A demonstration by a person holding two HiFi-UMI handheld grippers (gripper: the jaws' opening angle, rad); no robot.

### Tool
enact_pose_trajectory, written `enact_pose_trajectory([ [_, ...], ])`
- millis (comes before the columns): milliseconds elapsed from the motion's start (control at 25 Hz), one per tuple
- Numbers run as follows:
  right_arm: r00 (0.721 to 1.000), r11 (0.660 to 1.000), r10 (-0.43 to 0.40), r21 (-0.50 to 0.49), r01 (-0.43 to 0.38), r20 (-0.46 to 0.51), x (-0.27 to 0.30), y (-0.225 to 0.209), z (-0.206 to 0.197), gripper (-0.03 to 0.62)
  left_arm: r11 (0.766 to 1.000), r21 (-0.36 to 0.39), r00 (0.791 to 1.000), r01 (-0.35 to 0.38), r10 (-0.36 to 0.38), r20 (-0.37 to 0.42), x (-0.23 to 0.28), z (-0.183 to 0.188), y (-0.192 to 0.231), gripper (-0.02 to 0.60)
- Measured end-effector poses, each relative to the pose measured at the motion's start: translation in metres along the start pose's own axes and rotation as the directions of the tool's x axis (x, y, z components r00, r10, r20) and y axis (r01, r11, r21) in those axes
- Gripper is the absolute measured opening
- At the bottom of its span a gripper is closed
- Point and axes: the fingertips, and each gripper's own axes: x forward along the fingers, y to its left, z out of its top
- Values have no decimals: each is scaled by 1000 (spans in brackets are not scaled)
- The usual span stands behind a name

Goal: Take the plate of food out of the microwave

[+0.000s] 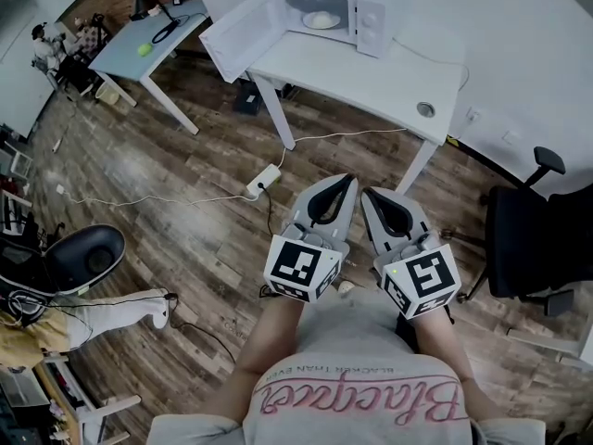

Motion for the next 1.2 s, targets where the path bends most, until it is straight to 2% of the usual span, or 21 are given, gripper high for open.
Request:
enact_pose_trajectory([
  [360,1000,1000,29,-2,-29,9,-11,0,-1,11,1000,8,1000,-25,25,3,-3,1,-9,6],
  [800,1000,1000,-25,7,25,19,-16,-15,-1,11,1000,9,1000,-13,13,3,7,1,-8,6],
  [1200,999,999,-34,13,34,14,-1,-26,-3,11,1000,2,1000,-11,11,-11,23,-1,6,6],
])
